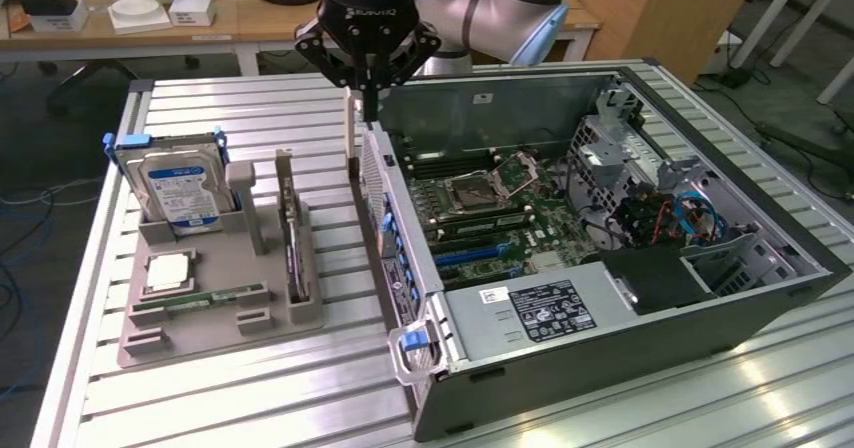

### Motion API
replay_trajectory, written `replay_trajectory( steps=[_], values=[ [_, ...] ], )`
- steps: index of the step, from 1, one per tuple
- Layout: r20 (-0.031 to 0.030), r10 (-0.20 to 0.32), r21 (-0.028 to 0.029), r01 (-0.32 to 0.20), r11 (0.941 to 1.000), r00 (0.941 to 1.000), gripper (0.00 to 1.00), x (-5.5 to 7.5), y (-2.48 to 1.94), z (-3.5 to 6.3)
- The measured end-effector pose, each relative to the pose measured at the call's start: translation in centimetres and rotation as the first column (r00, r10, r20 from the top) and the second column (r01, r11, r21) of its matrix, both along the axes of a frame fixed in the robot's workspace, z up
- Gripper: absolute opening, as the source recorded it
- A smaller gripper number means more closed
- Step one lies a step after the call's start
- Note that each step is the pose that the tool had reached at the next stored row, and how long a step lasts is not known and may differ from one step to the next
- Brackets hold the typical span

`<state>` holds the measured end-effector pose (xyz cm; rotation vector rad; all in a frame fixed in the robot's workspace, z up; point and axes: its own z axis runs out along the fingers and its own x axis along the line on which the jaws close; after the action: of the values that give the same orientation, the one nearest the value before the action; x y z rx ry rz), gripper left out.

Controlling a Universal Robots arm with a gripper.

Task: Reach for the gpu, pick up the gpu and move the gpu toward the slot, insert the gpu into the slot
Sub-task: 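Reach for the gpu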

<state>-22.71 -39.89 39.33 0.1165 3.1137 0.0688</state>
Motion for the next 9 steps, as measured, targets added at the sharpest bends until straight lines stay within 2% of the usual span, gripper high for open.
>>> replay_trajectory(
  steps=[9],
  values=[
    [0.0001,0.000,0.0001,0.000,1.0000,1.0000,0.10,-0.76,0.00,0.00]
  ],
)
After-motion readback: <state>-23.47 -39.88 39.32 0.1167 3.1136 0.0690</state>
